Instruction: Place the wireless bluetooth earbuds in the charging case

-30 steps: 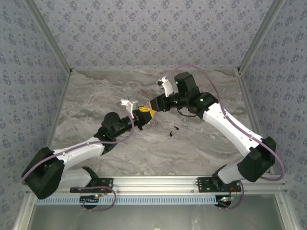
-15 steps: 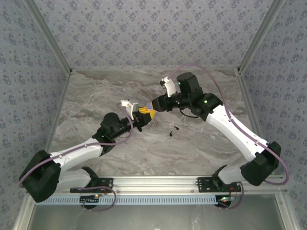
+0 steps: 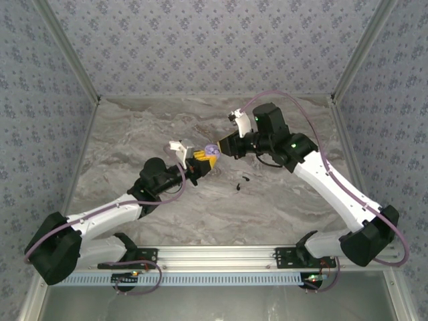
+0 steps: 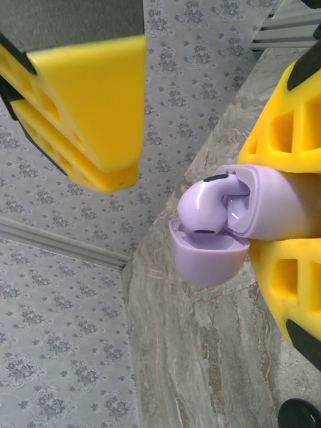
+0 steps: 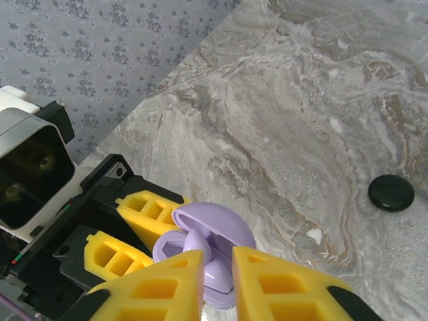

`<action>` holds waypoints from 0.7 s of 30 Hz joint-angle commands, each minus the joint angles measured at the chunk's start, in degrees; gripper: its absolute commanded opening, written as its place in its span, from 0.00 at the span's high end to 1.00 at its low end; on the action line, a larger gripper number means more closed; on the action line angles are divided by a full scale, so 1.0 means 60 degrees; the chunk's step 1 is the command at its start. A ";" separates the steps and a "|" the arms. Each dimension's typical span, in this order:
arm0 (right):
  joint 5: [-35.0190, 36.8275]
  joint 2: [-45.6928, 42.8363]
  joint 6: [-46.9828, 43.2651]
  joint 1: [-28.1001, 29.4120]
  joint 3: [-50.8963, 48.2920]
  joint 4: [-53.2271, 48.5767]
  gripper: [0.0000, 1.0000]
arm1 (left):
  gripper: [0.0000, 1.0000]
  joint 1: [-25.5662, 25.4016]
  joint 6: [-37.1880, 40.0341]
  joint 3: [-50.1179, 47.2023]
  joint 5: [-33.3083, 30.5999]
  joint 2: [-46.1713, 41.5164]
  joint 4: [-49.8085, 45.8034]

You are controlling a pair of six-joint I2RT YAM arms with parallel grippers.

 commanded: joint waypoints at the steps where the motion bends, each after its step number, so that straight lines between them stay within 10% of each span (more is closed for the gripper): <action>1: -0.0372 0.0199 -0.0259 0.0125 0.0276 -0.0402 0.83 | 0.89 -0.0094 0.0239 0.0343 0.0258 -0.0241 0.0210; 21: 0.0725 0.0159 -0.0099 0.0124 0.0303 -0.0420 0.81 | 0.90 -0.0137 0.0380 0.0449 0.0382 -0.0338 -0.0028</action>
